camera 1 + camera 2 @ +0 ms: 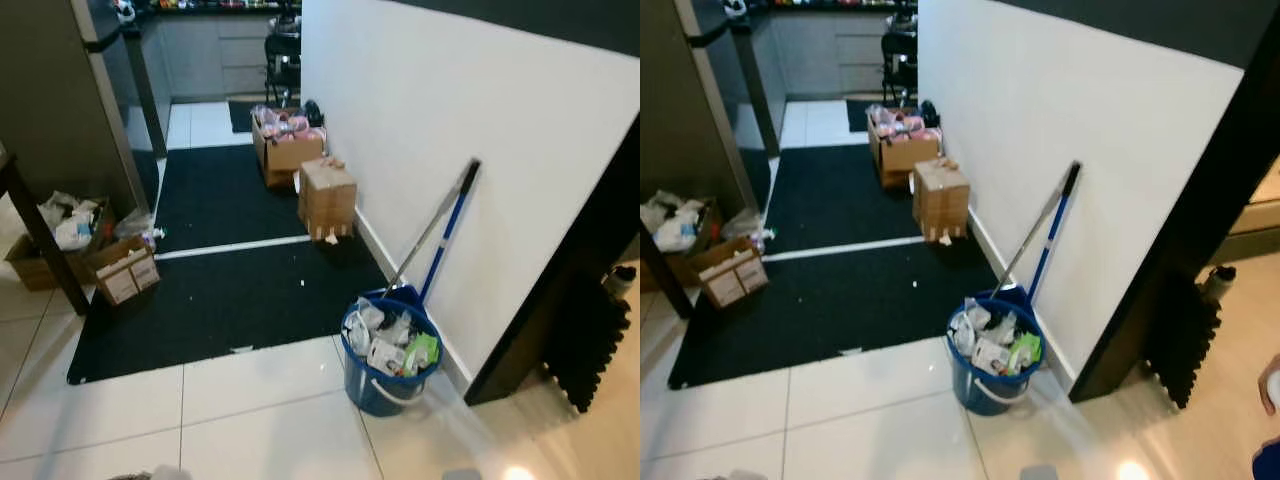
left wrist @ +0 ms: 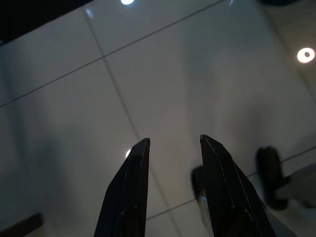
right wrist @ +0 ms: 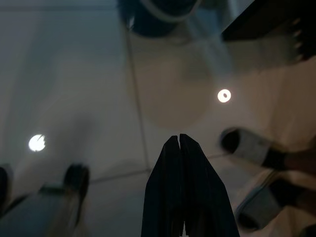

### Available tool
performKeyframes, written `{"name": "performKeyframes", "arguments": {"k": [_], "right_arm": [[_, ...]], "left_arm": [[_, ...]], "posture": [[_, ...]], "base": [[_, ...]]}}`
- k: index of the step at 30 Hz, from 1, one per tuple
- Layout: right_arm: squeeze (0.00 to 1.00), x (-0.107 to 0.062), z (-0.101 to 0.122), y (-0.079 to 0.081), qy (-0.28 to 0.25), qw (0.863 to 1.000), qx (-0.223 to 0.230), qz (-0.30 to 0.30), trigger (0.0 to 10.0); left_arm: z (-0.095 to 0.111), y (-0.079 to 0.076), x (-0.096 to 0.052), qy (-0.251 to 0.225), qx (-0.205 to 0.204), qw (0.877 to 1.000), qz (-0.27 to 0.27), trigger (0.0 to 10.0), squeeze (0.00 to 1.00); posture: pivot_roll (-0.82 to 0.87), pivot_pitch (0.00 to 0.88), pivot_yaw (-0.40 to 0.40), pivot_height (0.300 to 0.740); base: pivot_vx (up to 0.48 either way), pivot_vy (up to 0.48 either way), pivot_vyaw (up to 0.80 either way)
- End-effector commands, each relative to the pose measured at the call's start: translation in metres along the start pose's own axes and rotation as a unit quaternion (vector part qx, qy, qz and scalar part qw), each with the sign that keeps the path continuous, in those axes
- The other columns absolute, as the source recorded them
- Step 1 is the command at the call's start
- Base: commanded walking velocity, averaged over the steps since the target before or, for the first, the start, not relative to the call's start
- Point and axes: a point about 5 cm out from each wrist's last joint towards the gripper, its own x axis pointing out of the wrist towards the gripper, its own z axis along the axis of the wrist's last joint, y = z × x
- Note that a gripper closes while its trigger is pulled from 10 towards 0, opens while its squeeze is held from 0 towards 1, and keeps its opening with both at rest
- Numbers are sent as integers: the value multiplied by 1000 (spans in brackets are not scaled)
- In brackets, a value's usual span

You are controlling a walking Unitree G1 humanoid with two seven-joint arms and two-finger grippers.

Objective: Setting the table

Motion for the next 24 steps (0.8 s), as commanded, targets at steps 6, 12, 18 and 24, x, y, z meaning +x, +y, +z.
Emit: {"name": "performKeyframes", "arguments": {"k": [6,12,18,24], "right_arm": [[0,-3,-7,4,11,1000,13,3,10000],[0,-3,-7,4,10,1000,13,5,10000],[0,-3,-7,4,10,1000,12,5,10000],[0,-3,-7,4,11,1000,8,5,10000]], "left_arm": [[-11,3,-4,18,5,1000,1,10000,0],[-10,2,-4,17,4,1000,1,10000,0],[-10,2,-4,18,5,1000,1,10000,0],[-10,2,-4,18,5,1000,2,10000,0]], "posture": [[25,79,0,740],[24,80,-1,740],[22,81,-1,740],[19,82,-1,740]], "base": [[466,0,0],[465,0,0],[464,0,0],[459,0,0]]}}
